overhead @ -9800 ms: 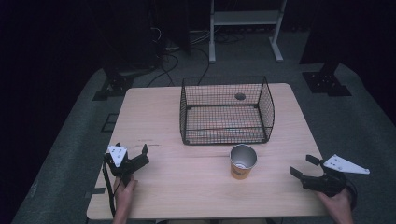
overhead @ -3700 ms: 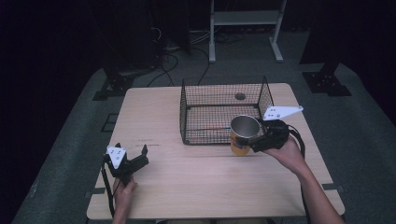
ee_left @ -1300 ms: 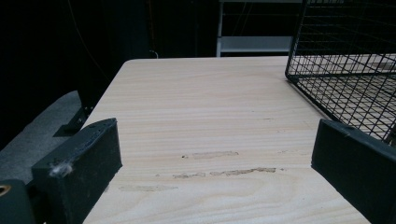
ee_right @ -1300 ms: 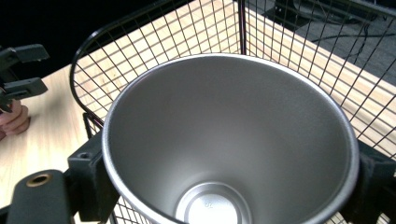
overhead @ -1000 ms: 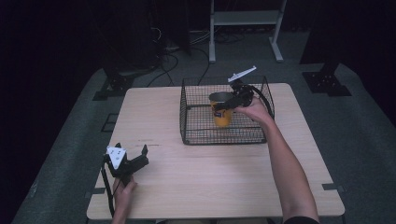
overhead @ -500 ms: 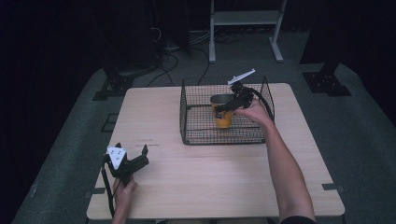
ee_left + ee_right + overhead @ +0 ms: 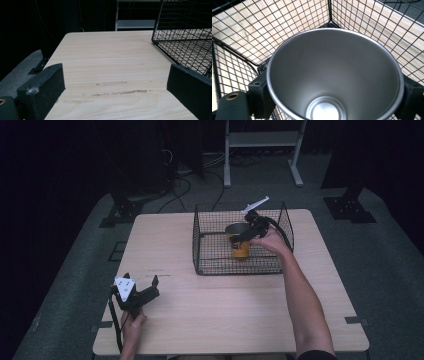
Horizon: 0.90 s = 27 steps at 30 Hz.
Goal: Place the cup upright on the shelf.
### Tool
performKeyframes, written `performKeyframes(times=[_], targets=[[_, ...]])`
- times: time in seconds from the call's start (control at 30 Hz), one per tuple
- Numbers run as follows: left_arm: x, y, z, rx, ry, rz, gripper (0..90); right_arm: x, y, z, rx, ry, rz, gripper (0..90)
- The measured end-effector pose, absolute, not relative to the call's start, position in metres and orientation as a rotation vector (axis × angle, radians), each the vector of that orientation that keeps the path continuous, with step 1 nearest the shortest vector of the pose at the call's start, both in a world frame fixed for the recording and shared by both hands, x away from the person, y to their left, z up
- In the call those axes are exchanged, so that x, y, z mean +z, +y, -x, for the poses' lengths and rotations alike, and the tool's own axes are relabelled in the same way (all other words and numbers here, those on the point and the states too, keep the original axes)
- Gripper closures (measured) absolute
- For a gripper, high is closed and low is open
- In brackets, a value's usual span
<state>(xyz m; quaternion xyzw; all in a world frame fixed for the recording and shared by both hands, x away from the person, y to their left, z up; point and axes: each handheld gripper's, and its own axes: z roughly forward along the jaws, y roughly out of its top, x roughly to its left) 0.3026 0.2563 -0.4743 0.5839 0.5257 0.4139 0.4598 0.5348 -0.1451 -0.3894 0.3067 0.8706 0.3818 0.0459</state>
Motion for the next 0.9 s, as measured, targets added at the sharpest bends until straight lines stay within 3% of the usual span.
performKeyframes(times=[0.9], targets=[[-0.4743,0.2557,-0.3023,1.023,1.290,-1.440,0.8,-0.3951,-0.1452,-0.5261,1.105,2.641,-0.859,10.7]])
